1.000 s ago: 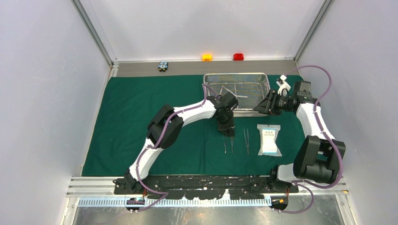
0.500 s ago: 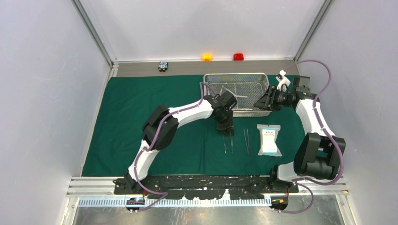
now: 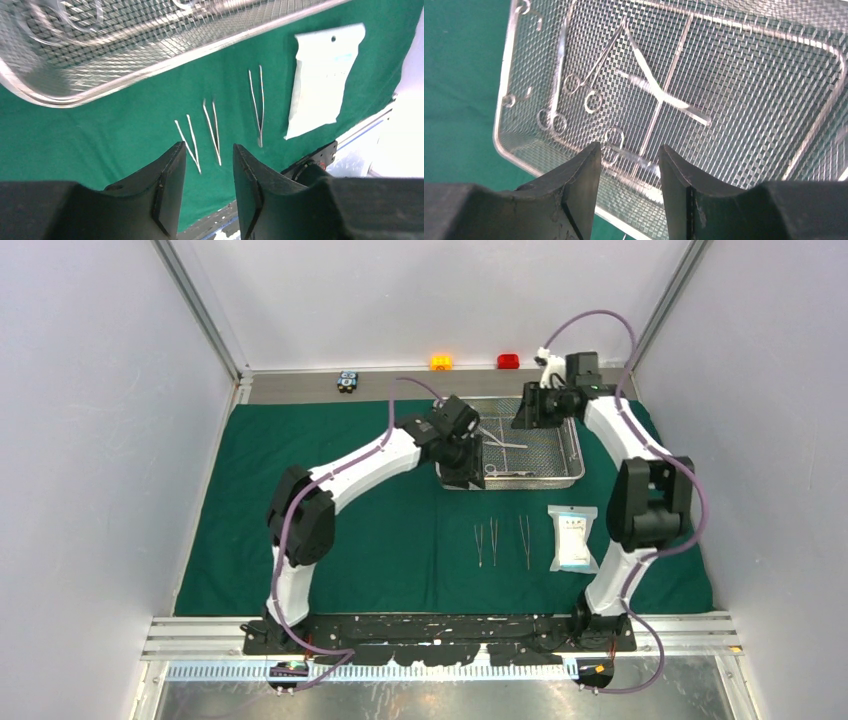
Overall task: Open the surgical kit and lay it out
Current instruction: Pick up the medical item from the container.
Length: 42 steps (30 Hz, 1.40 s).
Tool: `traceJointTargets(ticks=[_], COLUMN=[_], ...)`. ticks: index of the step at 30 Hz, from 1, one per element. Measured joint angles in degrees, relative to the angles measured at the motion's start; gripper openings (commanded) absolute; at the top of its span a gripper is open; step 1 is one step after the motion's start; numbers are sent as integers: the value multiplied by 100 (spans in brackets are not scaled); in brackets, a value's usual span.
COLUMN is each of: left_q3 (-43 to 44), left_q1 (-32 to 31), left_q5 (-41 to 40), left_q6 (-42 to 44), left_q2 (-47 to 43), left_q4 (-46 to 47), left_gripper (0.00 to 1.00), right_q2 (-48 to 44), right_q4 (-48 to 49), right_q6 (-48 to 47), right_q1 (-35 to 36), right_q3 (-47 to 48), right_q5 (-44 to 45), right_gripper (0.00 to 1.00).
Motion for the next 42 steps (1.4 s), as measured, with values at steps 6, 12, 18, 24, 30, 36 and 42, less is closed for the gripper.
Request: traceJointTargets(ticks=[6, 12, 18, 24, 30, 36, 42], left_q3=[66, 48, -166, -339, -385, -391, -428], left_q1=[553, 1233, 1633, 1646, 1652, 1657, 1657], left_q5=[-122, -50, 35, 225, 334, 402, 452], left_q6=[400, 509, 503, 479, 474, 452, 450], left_q2=[-452, -767, -874, -874, -874, -874, -874], left_q4=[-39, -22, 70, 127, 208, 240, 321], left_gripper=[49, 49, 49, 49, 49, 49, 49], right_q2=[1322, 2328, 2922, 3110, 3145, 3169, 3429], right_q4=[-114, -518, -1062, -1388, -1552, -1556, -1556], right_q6=[-542, -1106, -1648, -1978, -2234, -2367, -2424], right_q1=[577, 942, 1023, 1040, 1062, 1119, 1174], right_q3=[1134, 2135, 2841, 3069, 3095, 3112, 3346], right_q5=[627, 1071, 1141, 1165, 1180, 1272, 1338], right_gripper=[53, 53, 53, 50, 49, 45, 41])
